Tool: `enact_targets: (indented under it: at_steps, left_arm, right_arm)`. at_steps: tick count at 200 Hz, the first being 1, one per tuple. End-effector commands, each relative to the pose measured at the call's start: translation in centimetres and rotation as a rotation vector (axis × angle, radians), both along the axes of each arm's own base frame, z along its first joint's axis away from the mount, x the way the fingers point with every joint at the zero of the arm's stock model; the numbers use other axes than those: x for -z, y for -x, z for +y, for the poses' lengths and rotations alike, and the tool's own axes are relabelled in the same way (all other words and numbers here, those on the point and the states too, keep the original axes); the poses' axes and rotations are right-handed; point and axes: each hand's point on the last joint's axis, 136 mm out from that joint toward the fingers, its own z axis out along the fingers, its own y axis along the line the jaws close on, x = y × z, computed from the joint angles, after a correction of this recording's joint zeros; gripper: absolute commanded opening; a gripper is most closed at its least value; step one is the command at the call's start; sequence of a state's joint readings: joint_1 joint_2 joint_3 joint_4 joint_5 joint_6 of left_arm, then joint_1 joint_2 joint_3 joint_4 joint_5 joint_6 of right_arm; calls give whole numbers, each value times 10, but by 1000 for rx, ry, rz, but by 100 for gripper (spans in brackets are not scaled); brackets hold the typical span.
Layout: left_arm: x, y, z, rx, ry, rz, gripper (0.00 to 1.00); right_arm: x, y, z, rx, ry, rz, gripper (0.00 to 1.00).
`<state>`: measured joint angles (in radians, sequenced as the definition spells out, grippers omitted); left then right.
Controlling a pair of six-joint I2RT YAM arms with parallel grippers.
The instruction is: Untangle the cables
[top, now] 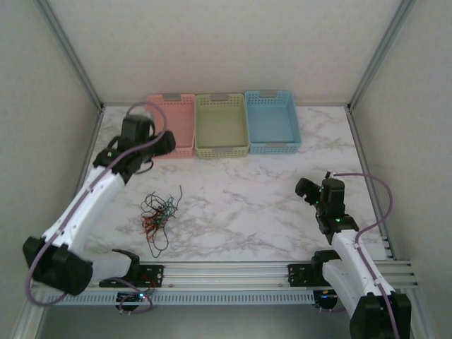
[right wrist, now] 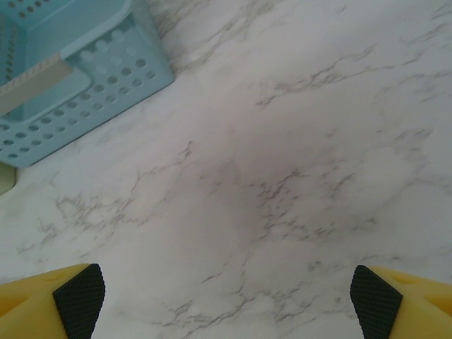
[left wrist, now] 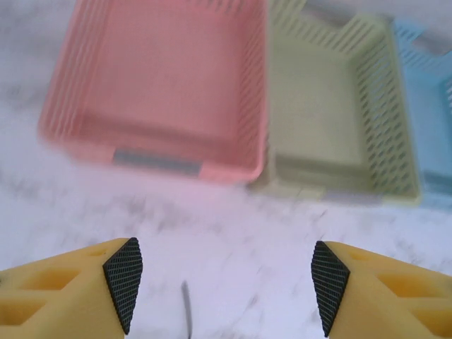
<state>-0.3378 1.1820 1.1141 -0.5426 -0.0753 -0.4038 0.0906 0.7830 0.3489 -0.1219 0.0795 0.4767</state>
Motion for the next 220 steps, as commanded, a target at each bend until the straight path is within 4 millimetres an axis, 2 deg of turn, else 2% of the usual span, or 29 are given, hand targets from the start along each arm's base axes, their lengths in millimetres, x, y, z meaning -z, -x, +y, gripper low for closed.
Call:
enact_targets:
  at_steps: [1,4,12,21,35,49,57,70,87,103,116,134,159,190,212,220]
  left_arm:
    - [7,30,21,-108,71,-41,72]
    - [10,35,23,-115,75,-39,73]
    - [15,49,31,-141,80,-35,76]
    - [21,63,39,-165,87,-34,79]
    - [40,84,49,-221,109,8,87]
    - [60,104,54,-254,130,63,99]
    - [72,117,61,-310,152,106,100]
    - [87,134,59,-316,196,160,100]
    - [102,157,74,-409,177,216,100]
    - [107,161,67,-406,202,233,100]
    - [122,164,64,-419,212,281,100]
    - [143,172,74,-483,148,351,100]
    - [163,171,73,-501,110,406,100]
    - [196,160,61,-479,97,452,100]
    - [201,143,42,-420,98,450,100]
    - [202,137,33,-391,97,452,96]
  right_arm:
    - [-26,-11,31,-136,-101,-36,90]
    - [-38,-16,35,-154,-108,-56,89]
    - [-43,-17,45,-193,-125,-49,89]
    - [-47,-17,56,-237,-146,-27,88]
    - [-49,-16,71,-289,-165,7,88]
    - [-50,-14,81,-322,-171,26,88]
    - [-49,-13,83,-334,-165,30,89]
    - [-48,-11,82,-335,-148,42,89]
    - [-44,-8,77,-324,-115,61,89]
    - [-42,-7,75,-318,-107,60,89]
    - [-41,-8,74,-314,-102,64,90]
    - [-41,-8,71,-303,-86,69,90]
    - [-39,-6,68,-294,-75,67,90]
    - [-39,-6,67,-290,-70,67,90]
    - [-36,-7,67,-289,-66,78,90]
    - [-35,-7,67,-288,-66,84,90]
